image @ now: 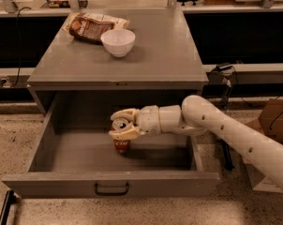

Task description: Place coke can into top drawer

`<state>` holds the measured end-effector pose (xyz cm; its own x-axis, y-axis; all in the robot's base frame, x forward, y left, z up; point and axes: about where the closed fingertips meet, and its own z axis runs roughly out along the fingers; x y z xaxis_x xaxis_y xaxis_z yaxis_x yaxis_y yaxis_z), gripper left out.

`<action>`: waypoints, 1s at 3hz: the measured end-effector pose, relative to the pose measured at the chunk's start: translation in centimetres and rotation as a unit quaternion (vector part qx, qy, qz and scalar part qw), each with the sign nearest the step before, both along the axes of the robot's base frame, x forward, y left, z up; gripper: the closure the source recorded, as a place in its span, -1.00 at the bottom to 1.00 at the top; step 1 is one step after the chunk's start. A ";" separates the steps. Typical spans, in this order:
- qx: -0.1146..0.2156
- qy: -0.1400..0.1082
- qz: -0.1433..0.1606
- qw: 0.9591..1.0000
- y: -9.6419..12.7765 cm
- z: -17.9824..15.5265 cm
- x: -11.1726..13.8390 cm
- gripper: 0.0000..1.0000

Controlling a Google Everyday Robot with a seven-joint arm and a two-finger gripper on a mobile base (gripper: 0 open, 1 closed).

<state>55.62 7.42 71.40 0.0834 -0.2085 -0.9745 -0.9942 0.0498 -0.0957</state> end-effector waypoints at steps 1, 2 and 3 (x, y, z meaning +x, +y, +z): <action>0.008 0.000 0.001 1.000 -0.5 -0.8 -0.2 -0.32; 0.009 0.000 0.003 1.000 -0.3 -0.8 -0.3 -0.78; 0.009 0.000 0.005 1.000 -0.1 -0.8 -0.4 -1.00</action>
Offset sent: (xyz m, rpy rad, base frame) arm -0.0019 -0.0048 -0.0075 0.0150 -0.0003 0.0023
